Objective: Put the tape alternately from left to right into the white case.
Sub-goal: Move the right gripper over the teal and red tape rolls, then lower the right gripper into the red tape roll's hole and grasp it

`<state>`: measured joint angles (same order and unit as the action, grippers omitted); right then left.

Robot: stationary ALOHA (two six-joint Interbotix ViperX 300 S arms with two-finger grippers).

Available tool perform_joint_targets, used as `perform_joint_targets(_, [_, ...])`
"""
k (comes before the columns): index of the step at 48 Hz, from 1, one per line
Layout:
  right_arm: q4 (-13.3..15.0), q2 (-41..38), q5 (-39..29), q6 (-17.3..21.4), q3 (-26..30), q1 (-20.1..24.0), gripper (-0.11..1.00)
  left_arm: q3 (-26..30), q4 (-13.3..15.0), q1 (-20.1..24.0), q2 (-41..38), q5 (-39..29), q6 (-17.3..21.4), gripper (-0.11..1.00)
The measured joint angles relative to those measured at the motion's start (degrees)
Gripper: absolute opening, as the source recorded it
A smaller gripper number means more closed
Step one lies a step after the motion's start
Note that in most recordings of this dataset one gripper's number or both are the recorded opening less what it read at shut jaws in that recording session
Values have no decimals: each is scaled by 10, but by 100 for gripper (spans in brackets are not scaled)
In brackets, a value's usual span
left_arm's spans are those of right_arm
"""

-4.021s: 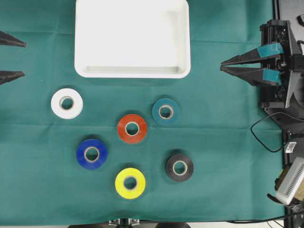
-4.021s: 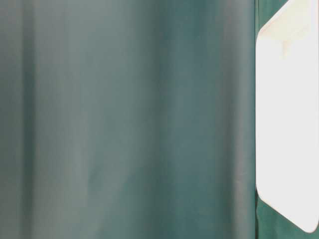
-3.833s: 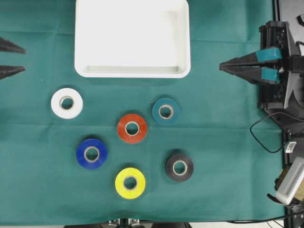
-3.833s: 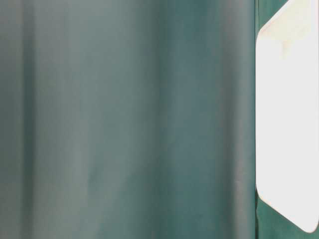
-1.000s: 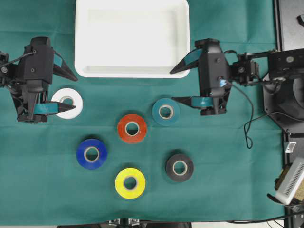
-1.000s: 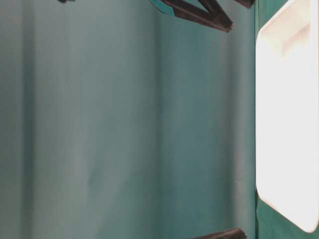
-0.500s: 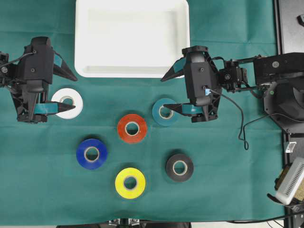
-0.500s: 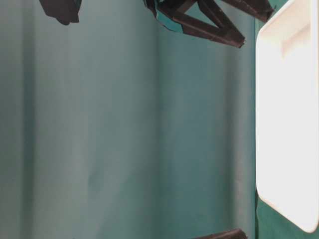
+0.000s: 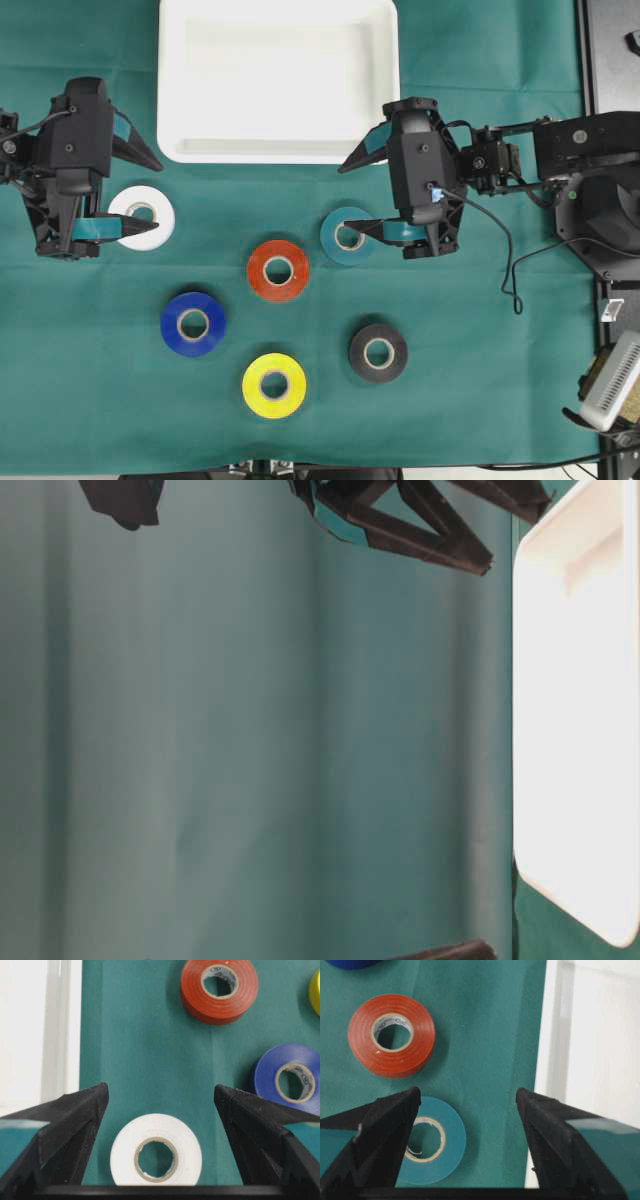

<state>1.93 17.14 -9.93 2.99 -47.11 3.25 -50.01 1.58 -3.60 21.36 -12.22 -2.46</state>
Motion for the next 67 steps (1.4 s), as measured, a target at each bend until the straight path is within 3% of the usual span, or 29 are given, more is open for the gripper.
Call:
perform_joint_targets(33, [0,-10,16,25,0,76,82,0,0,1,0,0,1,64])
perform_joint_targets(52, [-1,-24,25,25,2,87,82,0,0,0,0,0,0,64])
perform_joint_targets(67, [0,-87,29,25,40,90,82,0,0,0,0,0,0,64])
